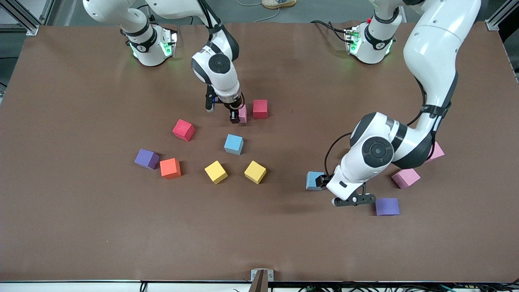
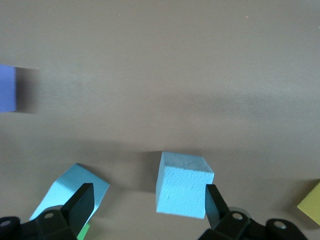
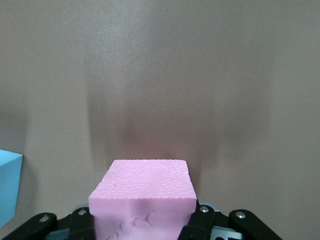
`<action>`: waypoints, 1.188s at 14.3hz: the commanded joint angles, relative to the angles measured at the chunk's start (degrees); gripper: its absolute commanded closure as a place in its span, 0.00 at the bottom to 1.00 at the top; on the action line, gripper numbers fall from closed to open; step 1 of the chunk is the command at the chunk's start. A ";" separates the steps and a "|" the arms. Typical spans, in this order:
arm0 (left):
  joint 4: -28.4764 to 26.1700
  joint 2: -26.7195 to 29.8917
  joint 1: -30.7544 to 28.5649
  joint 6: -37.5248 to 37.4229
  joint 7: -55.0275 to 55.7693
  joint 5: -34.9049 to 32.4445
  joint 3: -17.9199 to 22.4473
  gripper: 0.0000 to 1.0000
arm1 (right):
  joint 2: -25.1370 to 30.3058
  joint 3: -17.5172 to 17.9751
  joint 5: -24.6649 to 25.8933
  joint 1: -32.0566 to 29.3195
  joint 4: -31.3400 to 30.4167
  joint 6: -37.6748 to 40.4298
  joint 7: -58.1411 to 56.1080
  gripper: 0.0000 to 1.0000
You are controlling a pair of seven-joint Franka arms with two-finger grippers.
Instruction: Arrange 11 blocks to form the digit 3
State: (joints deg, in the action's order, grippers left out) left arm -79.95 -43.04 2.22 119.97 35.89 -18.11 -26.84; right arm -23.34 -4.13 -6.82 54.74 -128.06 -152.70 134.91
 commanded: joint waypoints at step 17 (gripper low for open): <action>3.31 -8.11 8.94 4.65 0.84 -3.68 6.01 0.07 | -1.97 0.88 -0.83 2.65 3.00 2.14 3.34 1.00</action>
State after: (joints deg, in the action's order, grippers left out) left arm -77.89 -49.58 10.40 123.68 35.82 -20.70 -20.97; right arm -24.44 -3.15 -6.82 56.52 -125.57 -150.15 136.64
